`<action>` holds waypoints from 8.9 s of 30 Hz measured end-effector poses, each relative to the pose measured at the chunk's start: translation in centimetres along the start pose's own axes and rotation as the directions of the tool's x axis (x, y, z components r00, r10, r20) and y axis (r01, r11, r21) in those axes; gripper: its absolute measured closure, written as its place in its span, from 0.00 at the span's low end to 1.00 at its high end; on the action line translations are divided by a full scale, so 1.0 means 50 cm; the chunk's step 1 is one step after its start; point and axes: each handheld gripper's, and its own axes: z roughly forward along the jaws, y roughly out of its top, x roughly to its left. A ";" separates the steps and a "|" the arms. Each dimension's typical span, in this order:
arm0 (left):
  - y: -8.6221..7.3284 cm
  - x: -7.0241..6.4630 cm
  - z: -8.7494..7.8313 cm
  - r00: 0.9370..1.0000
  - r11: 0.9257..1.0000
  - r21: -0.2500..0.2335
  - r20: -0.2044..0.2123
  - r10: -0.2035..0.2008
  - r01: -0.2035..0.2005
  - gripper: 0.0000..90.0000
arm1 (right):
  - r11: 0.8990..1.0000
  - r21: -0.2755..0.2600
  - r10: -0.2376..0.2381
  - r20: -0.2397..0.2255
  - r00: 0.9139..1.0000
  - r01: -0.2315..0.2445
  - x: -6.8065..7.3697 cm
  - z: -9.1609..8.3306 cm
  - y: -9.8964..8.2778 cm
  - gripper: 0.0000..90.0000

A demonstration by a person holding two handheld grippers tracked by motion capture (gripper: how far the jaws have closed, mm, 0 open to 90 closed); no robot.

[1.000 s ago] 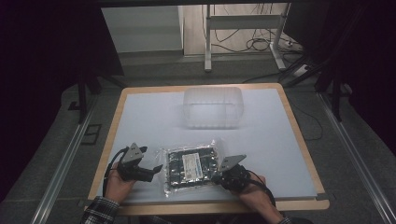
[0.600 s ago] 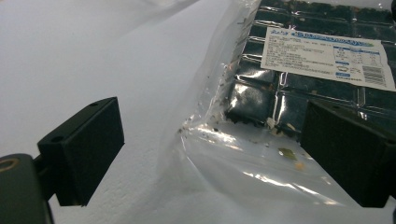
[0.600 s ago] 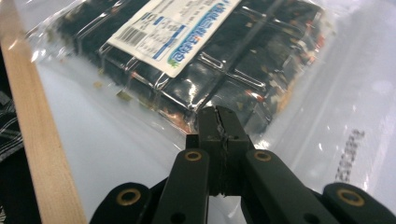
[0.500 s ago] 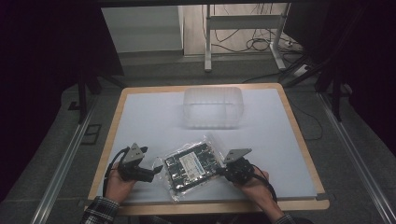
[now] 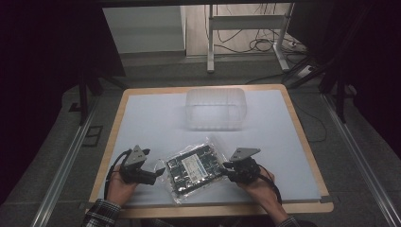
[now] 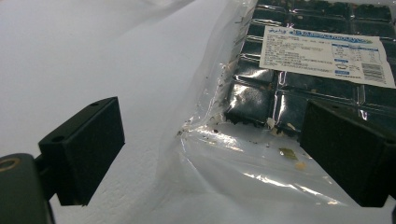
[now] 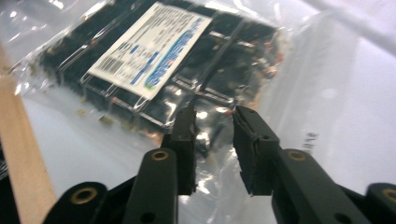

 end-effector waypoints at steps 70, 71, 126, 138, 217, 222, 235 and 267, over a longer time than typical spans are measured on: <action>0.000 -0.003 0.004 1.000 1.000 0.015 -0.003 0.009 -0.009 0.07 | 0.973 0.001 0.230 -0.031 0.973 -0.230 -0.087 0.068 -0.002 0.99; 0.000 -0.002 0.004 1.000 1.000 0.013 -0.005 0.014 -0.013 0.07 | 0.973 -0.004 0.231 -0.030 0.972 -0.232 -0.087 0.067 0.000 0.99; 0.006 -0.006 -0.005 1.000 1.000 -0.021 -0.021 0.006 -0.006 0.05 | 0.979 -0.138 0.123 -0.196 0.973 -0.151 -0.057 -0.140 0.207 0.99; 0.006 -0.007 -0.004 1.000 1.000 -0.024 -0.018 0.005 -0.005 0.05 | 0.980 -0.167 0.072 -0.188 0.980 -0.104 -0.053 -0.192 0.269 0.99; 0.008 -0.011 -0.002 1.000 1.000 -0.011 0.006 0.008 -0.008 0.05 | 0.966 -0.228 0.145 0.088 0.986 -0.121 -0.305 -0.150 0.522 0.99; 0.008 -0.012 -0.001 1.000 1.000 -0.015 0.007 0.005 -0.005 0.05 | 0.967 -0.227 0.140 0.103 0.985 -0.114 -0.320 -0.128 0.527 0.99; 0.008 -0.013 -0.001 1.000 1.000 -0.008 0.007 0.013 -0.013 0.05 | 0.973 -0.190 0.154 0.120 0.981 -0.129 -0.342 -0.055 0.510 0.99; 0.010 -0.019 0.002 1.000 1.000 0.005 0.010 0.029 -0.029 0.06 | 0.954 -0.220 0.232 0.114 0.966 -0.203 -0.385 -0.021 0.455 0.86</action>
